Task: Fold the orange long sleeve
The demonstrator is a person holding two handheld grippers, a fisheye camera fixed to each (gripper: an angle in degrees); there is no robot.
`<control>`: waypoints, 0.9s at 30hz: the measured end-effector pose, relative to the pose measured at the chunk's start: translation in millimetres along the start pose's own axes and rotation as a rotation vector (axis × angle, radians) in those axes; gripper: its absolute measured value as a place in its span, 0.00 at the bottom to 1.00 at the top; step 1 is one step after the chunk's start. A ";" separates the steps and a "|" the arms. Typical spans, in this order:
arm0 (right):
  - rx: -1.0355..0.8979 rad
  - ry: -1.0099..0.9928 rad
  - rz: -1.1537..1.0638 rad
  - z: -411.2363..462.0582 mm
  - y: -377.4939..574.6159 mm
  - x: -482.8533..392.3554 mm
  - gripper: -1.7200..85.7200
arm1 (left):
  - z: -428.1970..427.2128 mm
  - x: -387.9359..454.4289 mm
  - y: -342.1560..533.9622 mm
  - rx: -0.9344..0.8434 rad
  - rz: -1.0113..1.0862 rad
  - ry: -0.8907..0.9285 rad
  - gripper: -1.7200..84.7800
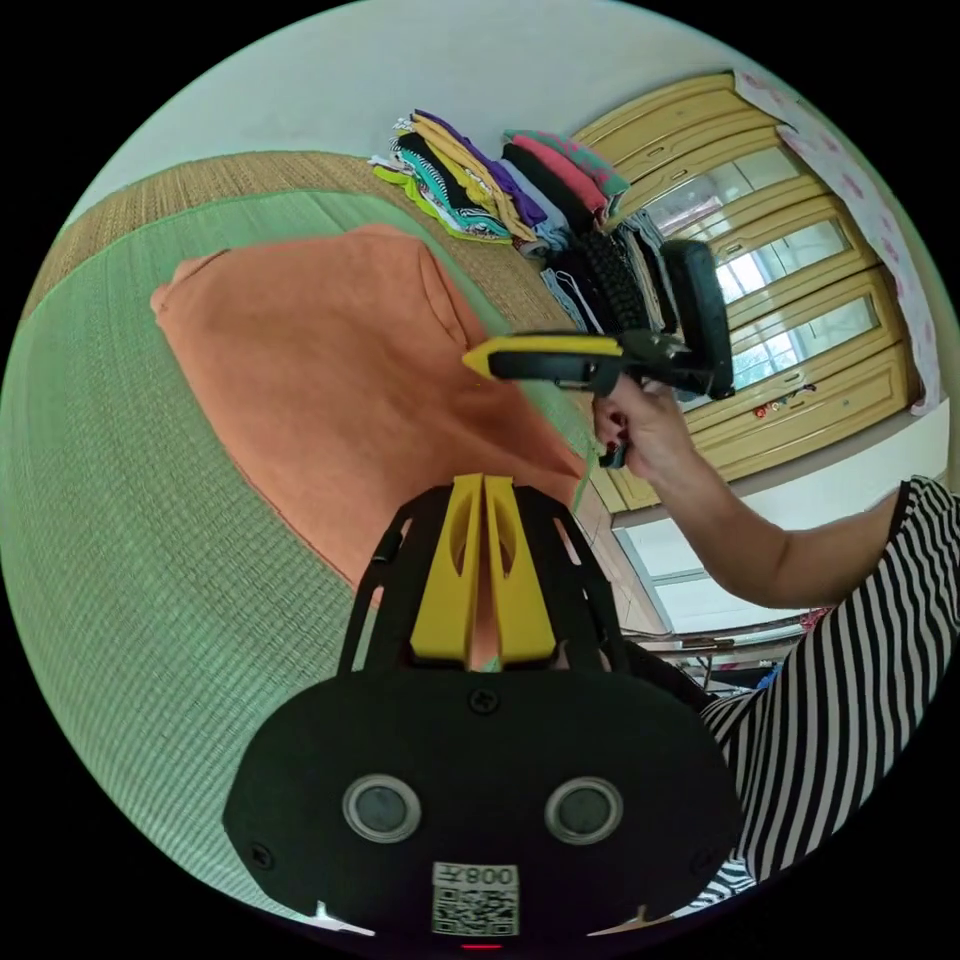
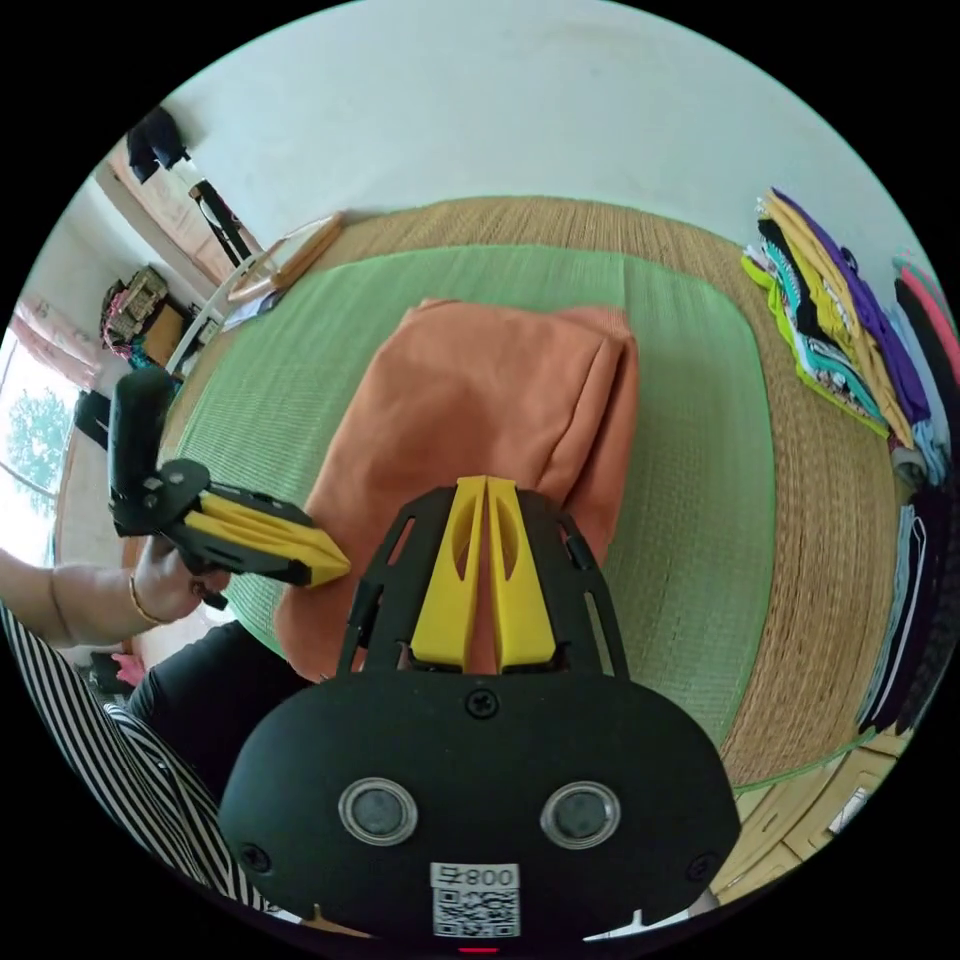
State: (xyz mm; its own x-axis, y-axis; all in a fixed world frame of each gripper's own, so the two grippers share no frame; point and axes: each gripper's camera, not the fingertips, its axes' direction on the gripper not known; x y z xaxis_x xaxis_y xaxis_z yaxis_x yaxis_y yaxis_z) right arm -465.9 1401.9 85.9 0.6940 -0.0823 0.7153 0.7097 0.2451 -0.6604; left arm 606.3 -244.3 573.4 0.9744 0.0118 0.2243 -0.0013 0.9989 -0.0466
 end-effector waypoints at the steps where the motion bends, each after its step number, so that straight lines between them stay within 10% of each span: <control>1: 0.023 -0.003 -0.018 -3.3 -15.8 -9.6 0.02 | 8.2 -9.3 6.7 0.001 -0.011 0.004 0.02; 11: -0.170 0.017 -0.118 116.4 -156.6 -53.0 0.02 | 60.7 -51.5 24.1 -0.008 0.071 -0.113 0.02; 27: -0.049 -0.034 -0.021 16.2 -40.1 2.3 0.02 | 77.9 -148.6 79.1 0.017 -0.066 -0.035 0.02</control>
State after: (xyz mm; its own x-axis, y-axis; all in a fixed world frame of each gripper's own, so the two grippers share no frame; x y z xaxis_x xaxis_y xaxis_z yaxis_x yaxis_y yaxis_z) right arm -494.7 1407.5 117.7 0.6749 -0.0543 0.7359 0.7299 0.1961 -0.6549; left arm 443.9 -163.5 612.2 0.9641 -0.0528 0.2602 0.0584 0.9982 -0.0140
